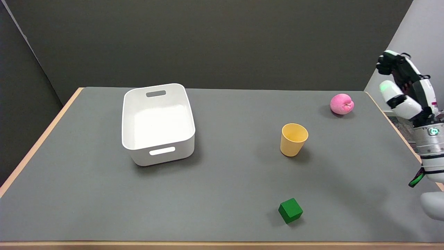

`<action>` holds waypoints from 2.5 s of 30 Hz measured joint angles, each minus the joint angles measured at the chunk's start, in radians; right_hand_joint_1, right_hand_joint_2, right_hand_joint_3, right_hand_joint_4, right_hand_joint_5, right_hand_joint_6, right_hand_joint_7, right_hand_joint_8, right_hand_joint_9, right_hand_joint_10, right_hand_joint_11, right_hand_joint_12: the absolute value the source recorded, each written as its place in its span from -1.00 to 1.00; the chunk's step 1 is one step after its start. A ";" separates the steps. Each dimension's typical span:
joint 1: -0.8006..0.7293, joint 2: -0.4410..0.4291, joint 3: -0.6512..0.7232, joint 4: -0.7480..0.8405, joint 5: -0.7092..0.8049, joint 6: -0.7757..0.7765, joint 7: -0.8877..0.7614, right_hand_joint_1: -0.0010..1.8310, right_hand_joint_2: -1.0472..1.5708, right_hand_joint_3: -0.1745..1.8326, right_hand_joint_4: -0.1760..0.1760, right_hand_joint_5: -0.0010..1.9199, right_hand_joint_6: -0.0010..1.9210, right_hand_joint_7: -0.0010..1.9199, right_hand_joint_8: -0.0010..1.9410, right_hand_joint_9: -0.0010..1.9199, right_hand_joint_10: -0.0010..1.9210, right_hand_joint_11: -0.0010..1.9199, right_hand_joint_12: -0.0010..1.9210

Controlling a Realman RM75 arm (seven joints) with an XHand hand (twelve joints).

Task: Pick up the cup.

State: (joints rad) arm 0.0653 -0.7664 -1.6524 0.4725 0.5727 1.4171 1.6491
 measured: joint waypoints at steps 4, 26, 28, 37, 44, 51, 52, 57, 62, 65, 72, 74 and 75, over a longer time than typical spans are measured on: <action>-0.006 0.013 0.009 0.030 -0.058 0.010 -0.096 -0.21 0.31 0.13 -0.07 -0.73 -0.49 -0.63 -0.54 -0.73 -0.10 -0.92 0.30; -0.078 0.000 0.045 0.378 -0.366 -0.196 -0.489 -0.16 0.34 0.06 -0.47 -0.55 -0.06 -0.41 -0.24 -0.52 0.18 -0.60 0.69; -0.094 -0.008 0.050 0.399 -0.366 -0.215 -0.520 -0.16 0.35 0.05 -0.46 -0.54 -0.03 -0.40 -0.23 -0.51 0.19 -0.59 0.69; -0.185 -0.047 0.092 0.482 -0.343 -0.291 -0.660 -0.15 0.35 0.06 -0.35 -0.53 -0.01 -0.39 -0.21 -0.49 0.21 -0.59 0.70; -0.243 -0.072 0.122 0.532 -0.310 -0.337 -0.741 -0.15 0.33 0.07 -0.27 -0.57 -0.11 -0.43 -0.27 -0.52 0.18 -0.63 0.66; -0.277 -0.087 0.134 0.559 -0.291 -0.382 -0.785 -0.18 0.32 0.08 -0.27 -0.64 -0.29 -0.50 -0.37 -0.59 0.12 -0.70 0.59; -0.281 -0.089 0.135 0.562 -0.288 -0.390 -0.788 -0.20 0.31 0.07 -0.28 -0.65 -0.33 -0.52 -0.39 -0.61 0.09 -0.72 0.55; -0.298 -0.098 0.131 0.568 -0.255 -0.418 -0.790 -0.37 0.29 0.03 -0.34 -0.73 -0.50 -0.64 -0.53 -0.75 -0.06 -0.89 0.35; -0.307 -0.106 0.108 0.565 -0.198 -0.424 -0.751 -0.58 0.29 -0.01 -0.45 -0.79 -0.56 -0.72 -0.62 -0.84 -0.20 -1.00 0.22; -0.306 -0.110 0.088 0.557 -0.161 -0.423 -0.701 -0.62 0.29 -0.02 -0.51 -0.80 -0.58 -0.74 -0.64 -0.86 -0.24 -1.00 0.19; -0.280 -0.115 0.023 0.516 -0.095 -0.388 -0.517 -0.71 0.25 0.10 -0.60 -0.87 -0.57 -0.81 -0.60 -0.90 -0.29 -1.00 0.10; -0.267 -0.116 -0.001 0.499 -0.081 -0.378 -0.463 -0.71 0.24 0.10 -0.58 -0.87 -0.57 -0.81 -0.61 -0.89 -0.28 -1.00 0.11; -0.260 -0.117 -0.013 0.492 -0.076 -0.375 -0.441 -0.71 0.25 0.08 -0.58 -0.87 -0.58 -0.81 -0.62 -0.89 -0.28 -1.00 0.12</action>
State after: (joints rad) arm -0.1948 -0.8834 -1.6654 0.9646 0.4967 1.0423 1.2084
